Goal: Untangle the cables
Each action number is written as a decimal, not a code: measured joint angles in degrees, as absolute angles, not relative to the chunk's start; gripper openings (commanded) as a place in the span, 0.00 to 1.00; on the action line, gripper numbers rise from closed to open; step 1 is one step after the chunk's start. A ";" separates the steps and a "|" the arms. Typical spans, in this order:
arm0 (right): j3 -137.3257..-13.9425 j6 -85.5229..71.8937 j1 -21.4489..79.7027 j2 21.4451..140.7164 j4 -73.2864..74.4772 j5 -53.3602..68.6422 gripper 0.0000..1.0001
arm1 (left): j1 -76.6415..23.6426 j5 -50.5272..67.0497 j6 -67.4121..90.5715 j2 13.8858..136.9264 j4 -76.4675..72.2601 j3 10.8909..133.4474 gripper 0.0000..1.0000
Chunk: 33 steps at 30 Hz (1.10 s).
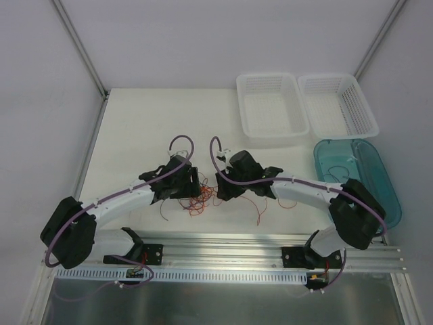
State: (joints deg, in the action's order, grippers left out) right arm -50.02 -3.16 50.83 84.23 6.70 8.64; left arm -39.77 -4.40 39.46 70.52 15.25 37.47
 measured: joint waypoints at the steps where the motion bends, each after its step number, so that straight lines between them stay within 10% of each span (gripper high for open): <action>1: -50.02 -3.27 50.83 85.76 5.82 8.93 0.48 | -39.77 -4.91 39.72 71.02 14.72 37.45 0.60; 11: -49.98 -4.62 50.68 91.13 -0.27 10.79 0.01 | -39.77 -8.84 41.36 76.84 10.81 35.11 0.17; 16: -47.77 -3.99 48.77 84.71 2.46 8.19 0.01 | -39.13 -11.68 41.78 76.95 9.34 33.89 0.01; 33: -51.51 2.44 40.32 34.61 29.98 -14.00 0.01 | -30.22 -12.49 42.74 73.73 5.41 29.93 0.00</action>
State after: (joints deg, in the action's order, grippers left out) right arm -51.51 2.44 40.32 34.61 29.98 -14.00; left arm -30.22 -12.49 42.74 73.73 5.41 29.93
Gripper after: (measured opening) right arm 0.021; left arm 0.009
